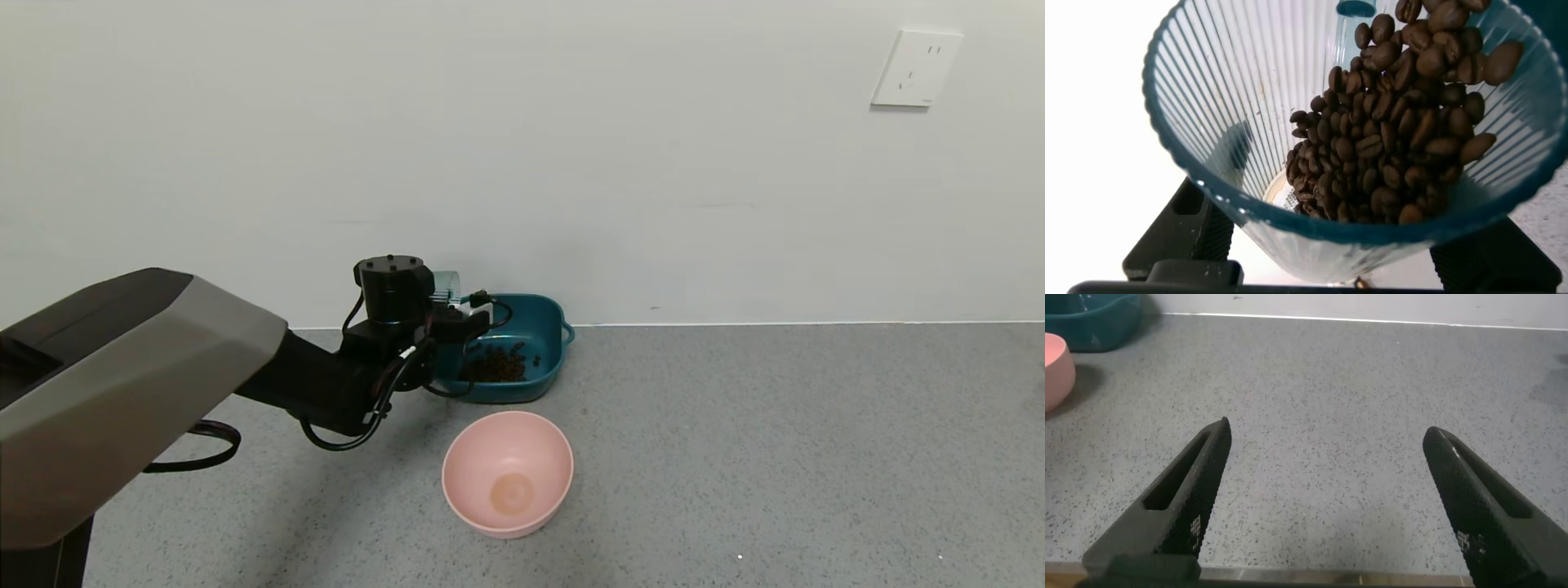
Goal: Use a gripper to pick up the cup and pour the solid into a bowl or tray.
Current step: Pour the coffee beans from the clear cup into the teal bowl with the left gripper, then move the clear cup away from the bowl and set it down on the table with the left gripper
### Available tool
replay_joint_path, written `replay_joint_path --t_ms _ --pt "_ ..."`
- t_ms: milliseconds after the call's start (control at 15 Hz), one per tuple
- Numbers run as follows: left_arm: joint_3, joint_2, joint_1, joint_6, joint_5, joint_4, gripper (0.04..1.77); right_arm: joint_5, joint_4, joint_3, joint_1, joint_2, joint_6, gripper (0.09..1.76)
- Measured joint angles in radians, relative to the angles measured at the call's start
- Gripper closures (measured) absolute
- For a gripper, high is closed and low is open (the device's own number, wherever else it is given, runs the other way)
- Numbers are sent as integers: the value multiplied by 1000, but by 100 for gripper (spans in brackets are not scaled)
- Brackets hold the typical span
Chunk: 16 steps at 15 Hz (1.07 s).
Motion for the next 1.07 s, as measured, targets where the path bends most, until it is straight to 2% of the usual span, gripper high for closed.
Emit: replay_joint_path --t_ms 400,800,1067 --pt "50 -59 10 -90 -47 -10 50 0 0 0 0 0 0 14" --pt "85 -116 19 -248 -54 0 50 0 0 0 0 0 0 14" --pt "127 -144 45 -340 -127 11 50 0 0 0 0 0 0 14"
